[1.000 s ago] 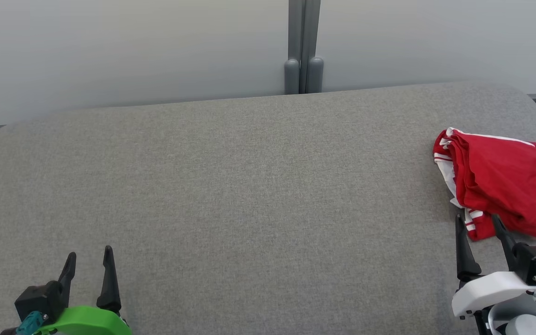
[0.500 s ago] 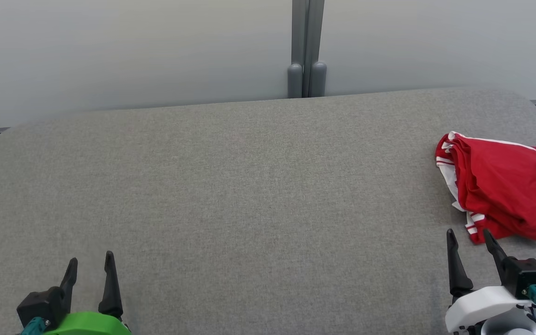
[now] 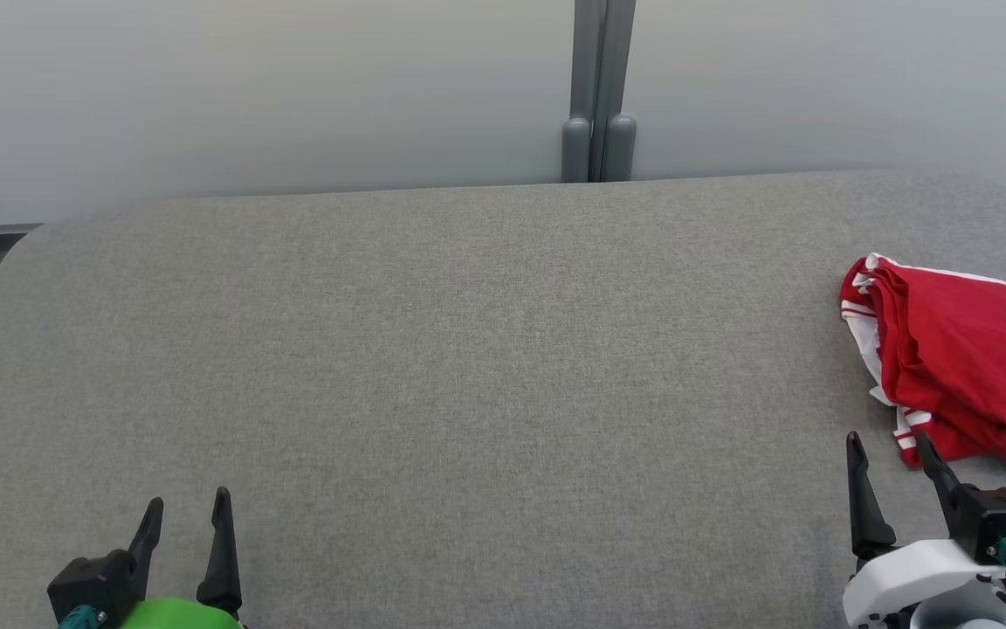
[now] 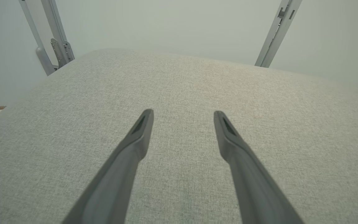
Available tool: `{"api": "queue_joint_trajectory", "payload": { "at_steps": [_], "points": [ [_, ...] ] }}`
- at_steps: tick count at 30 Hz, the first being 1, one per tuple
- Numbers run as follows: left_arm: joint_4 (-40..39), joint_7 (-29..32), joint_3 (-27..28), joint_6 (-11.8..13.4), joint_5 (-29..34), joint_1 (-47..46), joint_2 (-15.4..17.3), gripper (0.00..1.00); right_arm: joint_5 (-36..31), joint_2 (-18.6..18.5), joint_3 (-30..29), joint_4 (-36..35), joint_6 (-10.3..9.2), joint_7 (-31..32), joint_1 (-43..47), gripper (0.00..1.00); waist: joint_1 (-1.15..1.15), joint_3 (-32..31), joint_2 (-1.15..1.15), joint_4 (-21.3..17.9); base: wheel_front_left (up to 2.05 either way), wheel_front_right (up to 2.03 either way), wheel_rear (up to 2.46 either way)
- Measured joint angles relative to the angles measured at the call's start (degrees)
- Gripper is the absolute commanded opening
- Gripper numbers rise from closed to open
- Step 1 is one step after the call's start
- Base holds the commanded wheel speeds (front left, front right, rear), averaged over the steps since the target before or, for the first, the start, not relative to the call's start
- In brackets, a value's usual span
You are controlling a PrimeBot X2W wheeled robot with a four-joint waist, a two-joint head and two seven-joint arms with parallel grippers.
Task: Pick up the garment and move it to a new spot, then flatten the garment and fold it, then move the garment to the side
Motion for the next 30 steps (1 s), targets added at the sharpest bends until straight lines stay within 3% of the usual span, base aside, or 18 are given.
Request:
{"api": "queue_joint_trajectory", "payload": {
  "at_steps": [3,4,15,30],
  "points": [
    [0.12,0.0,0.3,-0.32,0.01,0.04,-0.01,1.0,-0.19,0.19,0.18,0.03,0.1,0.0,0.0,1.0,0.0,0.01,0.0,0.48,0.0,0.0,0.0],
    [0.12,0.0,0.3,-0.32,0.01,0.04,-0.01,0.0,-0.19,0.19,0.18,0.03,0.1,0.0,0.0,0.0,0.0,0.01,0.0,0.48,0.0,0.0,0.0],
    [5.1,0.73,0.11,-0.74,-1.1,1.2,-2.44,0.0,0.9,3.03,1.0,4.78,0.38,0.33,1.74,0.0,0.0,0.02,0.0,0.47,0.0,0.0,0.0],
    [5.3,4.49,2.34,-2.1,-11.38,0.75,-3.04,0.0,14.48,3.77,-0.94,4.6,1.93,3.13,0.98,0.0,0.0,0.1,0.0,0.07,0.0,0.0,0.0]
  ]
}}
